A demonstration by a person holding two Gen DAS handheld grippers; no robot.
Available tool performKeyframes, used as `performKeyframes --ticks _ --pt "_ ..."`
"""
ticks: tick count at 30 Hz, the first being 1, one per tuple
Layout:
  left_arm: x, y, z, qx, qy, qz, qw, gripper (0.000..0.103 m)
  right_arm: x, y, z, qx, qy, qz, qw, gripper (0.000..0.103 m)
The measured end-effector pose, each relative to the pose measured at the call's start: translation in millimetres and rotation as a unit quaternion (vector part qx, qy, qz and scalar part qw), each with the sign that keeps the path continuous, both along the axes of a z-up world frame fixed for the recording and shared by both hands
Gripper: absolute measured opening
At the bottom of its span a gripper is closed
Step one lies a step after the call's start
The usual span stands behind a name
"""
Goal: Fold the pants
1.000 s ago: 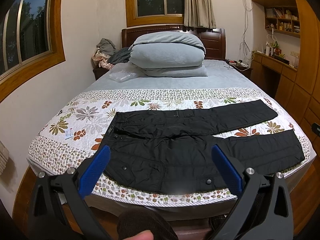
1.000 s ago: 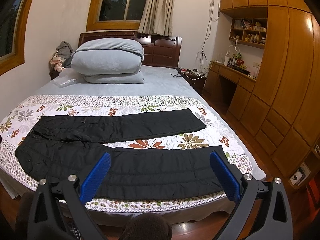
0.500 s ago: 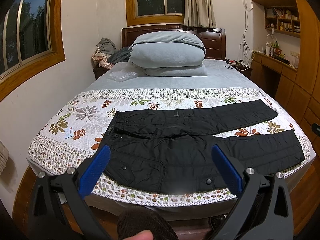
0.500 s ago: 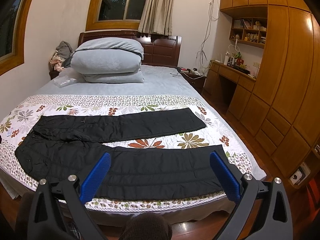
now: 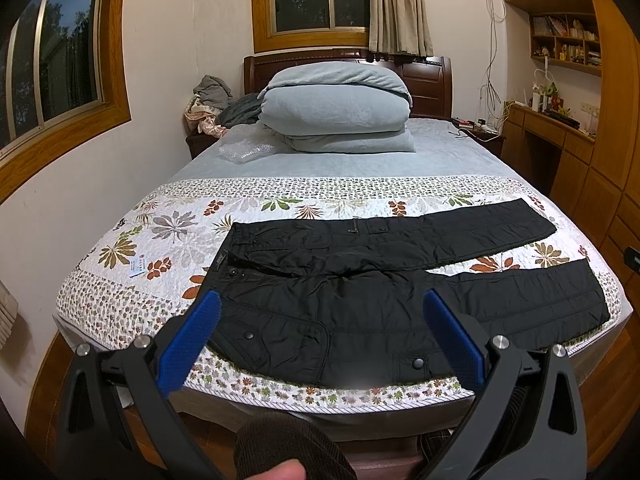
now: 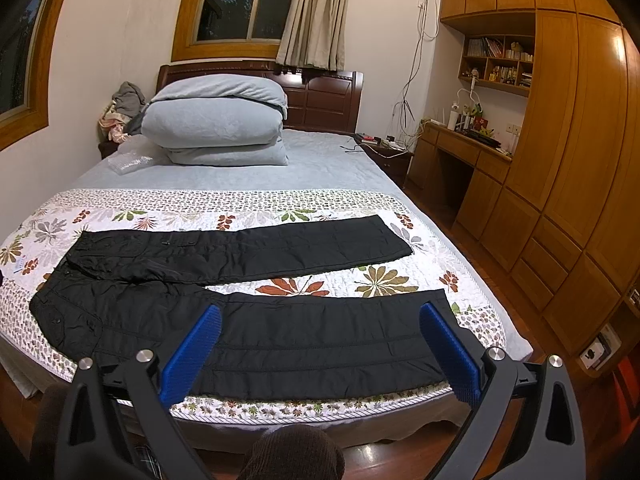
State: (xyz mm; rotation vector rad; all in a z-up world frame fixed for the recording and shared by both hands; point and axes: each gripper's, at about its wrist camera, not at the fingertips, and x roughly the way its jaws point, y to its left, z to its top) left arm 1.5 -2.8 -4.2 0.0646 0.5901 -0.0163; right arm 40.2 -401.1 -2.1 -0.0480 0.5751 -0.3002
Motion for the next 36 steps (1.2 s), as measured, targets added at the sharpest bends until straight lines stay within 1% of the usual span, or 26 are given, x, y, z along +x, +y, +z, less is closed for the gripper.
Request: performKeyframes --ticks 17,30,36 --pt "2 3 -1 -0.001 0.003 0.0 1.0 0.101 1 1 0 0.0 0.001 0.0 1.0 0.1" --pt "14 4 -8 0.004 0.013 0.002 0.9999 0.101 9 -6 -12 0.004 0.016 -0.006 1.0 0.1" --pt "20 4 -9 -0.002 0.017 0.001 0.9999 0.101 13 -9 -15 0.005 0.02 -0.009 1.0 0.1"
